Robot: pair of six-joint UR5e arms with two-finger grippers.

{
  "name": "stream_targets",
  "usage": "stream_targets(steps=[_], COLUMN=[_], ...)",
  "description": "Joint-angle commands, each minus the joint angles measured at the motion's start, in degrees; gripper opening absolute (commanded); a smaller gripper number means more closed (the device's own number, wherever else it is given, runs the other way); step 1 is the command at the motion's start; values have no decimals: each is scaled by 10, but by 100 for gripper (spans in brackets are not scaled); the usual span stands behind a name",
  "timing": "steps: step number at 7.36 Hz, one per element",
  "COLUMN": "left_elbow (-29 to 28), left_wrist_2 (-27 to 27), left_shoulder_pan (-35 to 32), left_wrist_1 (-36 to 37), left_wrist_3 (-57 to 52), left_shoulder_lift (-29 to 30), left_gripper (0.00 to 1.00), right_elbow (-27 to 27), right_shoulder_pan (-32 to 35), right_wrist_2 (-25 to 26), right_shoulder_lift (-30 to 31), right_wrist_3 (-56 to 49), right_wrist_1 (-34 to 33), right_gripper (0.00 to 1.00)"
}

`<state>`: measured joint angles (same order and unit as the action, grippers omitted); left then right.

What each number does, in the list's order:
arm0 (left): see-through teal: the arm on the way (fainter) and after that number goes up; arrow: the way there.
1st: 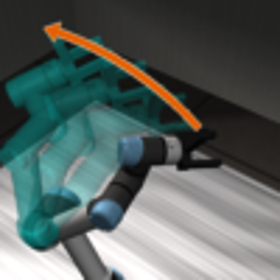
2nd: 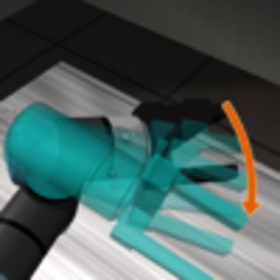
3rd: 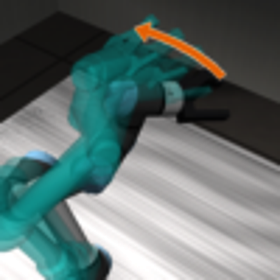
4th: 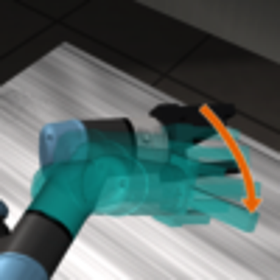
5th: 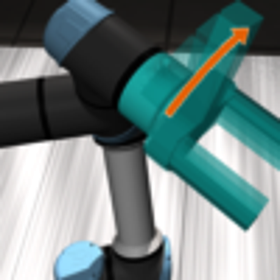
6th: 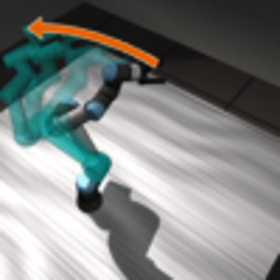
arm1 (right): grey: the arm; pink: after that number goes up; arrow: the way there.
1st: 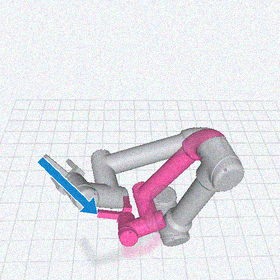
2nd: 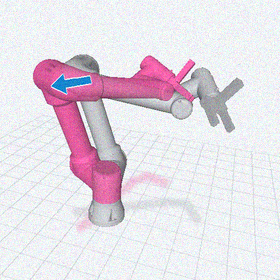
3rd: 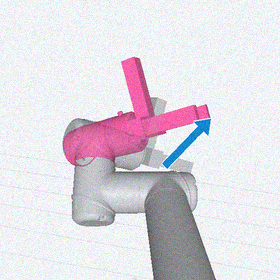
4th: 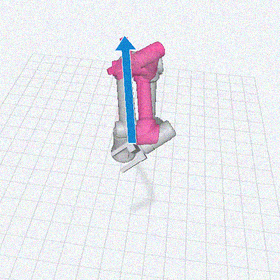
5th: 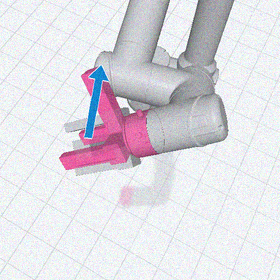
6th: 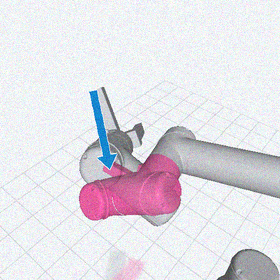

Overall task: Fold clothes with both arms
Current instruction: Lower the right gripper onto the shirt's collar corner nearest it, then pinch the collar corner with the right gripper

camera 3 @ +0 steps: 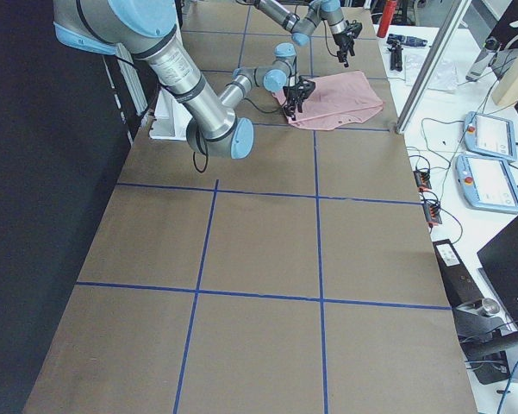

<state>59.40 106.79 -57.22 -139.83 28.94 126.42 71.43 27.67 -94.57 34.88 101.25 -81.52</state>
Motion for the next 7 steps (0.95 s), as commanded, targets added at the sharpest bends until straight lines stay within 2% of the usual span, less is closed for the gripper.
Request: stream_targets(steps=[1, 7], left_elbow=[0, 0], left_wrist_2=[0, -1], left_shoulder_pan=[0, 0], left_wrist_1=[-1, -4], left_wrist_3=[0, 0], left_shoulder_lift=[0, -7], left_gripper=[100, 100], right_elbow=[-20, -21], right_shoulder_pan=[-3, -9], right_wrist_2=[1, 2], right_shoulder_lift=[0, 6], right_wrist_3=[0, 1], right_wrist_1=[27, 26], right_gripper=[63, 61])
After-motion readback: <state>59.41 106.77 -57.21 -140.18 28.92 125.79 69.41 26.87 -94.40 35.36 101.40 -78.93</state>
